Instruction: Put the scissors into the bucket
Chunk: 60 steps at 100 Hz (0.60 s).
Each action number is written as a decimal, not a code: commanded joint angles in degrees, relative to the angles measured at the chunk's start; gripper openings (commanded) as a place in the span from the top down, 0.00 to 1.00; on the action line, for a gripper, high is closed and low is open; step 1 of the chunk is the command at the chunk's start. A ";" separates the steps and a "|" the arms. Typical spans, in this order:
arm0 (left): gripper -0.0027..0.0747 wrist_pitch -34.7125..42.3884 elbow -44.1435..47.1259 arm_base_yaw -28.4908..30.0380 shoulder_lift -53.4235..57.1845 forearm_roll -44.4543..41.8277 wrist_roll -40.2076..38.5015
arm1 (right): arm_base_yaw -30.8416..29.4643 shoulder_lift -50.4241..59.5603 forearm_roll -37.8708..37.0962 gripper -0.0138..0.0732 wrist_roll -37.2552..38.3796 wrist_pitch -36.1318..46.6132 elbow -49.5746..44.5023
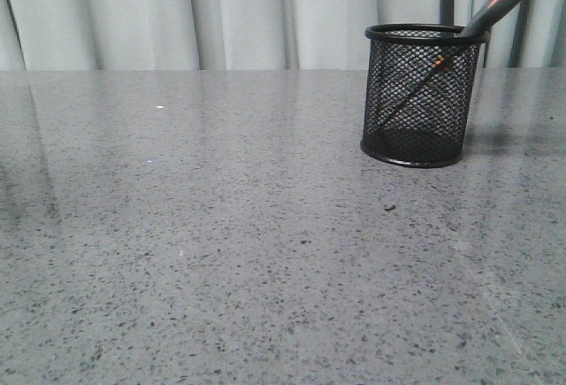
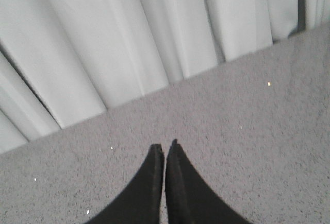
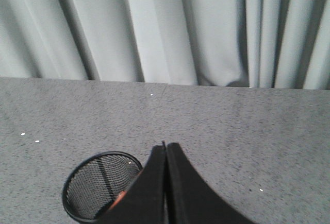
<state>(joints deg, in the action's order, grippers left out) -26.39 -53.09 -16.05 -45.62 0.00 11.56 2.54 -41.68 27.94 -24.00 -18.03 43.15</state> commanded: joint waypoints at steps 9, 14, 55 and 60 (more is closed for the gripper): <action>0.99 18.53 14.49 0.17 10.69 1.33 -0.96 | 0.14 9.21 0.95 0.92 -1.01 11.05 -9.19; 0.99 21.11 18.77 0.17 13.72 2.08 -0.96 | 0.14 11.79 0.95 0.92 -1.01 11.43 -11.98; 0.99 32.36 39.01 0.17 34.69 7.34 -0.96 | 0.14 24.73 0.95 0.92 -1.01 15.83 -26.54; 0.99 32.93 39.25 0.17 34.95 7.34 -0.96 | 0.14 24.73 0.95 0.92 -1.01 15.86 -26.64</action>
<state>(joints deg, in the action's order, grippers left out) -0.34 -12.99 -16.05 -10.98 6.57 11.17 2.54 -16.77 28.57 -24.28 -7.77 15.55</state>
